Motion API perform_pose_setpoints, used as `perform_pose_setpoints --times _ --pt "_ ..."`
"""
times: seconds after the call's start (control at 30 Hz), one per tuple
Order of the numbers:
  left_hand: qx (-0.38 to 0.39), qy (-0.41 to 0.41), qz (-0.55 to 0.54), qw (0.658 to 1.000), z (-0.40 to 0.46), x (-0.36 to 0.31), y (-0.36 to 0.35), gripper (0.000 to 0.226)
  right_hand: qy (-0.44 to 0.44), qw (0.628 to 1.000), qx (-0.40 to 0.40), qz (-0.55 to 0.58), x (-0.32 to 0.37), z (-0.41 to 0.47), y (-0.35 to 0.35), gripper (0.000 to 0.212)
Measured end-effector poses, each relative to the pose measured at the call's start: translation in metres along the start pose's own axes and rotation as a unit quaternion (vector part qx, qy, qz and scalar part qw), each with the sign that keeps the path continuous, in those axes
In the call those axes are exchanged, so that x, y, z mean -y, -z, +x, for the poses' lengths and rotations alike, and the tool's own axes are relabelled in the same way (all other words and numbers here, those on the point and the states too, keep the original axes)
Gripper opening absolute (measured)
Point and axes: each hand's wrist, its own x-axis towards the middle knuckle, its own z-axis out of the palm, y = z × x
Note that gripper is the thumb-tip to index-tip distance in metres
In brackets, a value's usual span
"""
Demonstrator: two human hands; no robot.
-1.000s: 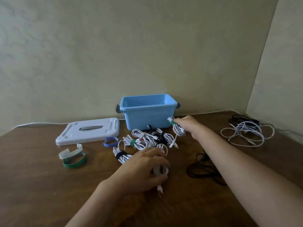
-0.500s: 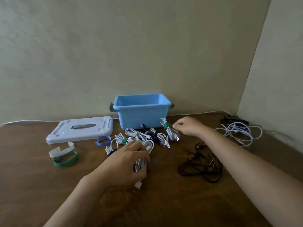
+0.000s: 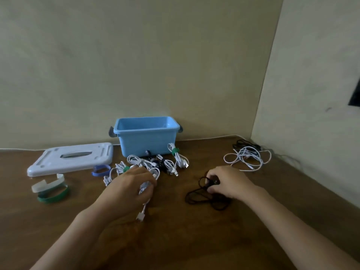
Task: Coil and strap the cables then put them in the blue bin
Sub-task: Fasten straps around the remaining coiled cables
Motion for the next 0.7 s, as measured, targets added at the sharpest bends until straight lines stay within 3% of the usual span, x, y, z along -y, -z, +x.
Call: perform_pose_setpoints --times 0.2,0.27,0.4,0.53,0.7 --pt "-0.011 0.039 -0.056 0.998 0.003 -0.007 0.001 0.015 0.036 0.986 -0.108 0.123 0.013 -0.008 0.01 0.015" --pt "-0.043 0.068 -0.114 0.99 0.004 -0.012 0.001 0.015 0.067 0.976 -0.134 0.161 0.026 -0.008 0.018 0.021" --pt "-0.056 0.096 -0.262 0.959 0.006 -0.02 0.009 0.037 0.156 0.956 -0.137 0.206 0.065 -0.001 0.029 0.025" --pt "-0.068 0.1 -0.267 0.956 0.006 -0.019 0.018 0.014 0.201 0.927 -0.142 0.282 0.109 0.016 0.027 0.026" --pt "-0.18 0.197 -0.378 0.887 0.001 -0.014 0.039 0.019 0.169 0.918 -0.176 0.313 0.137 0.037 0.012 0.038"
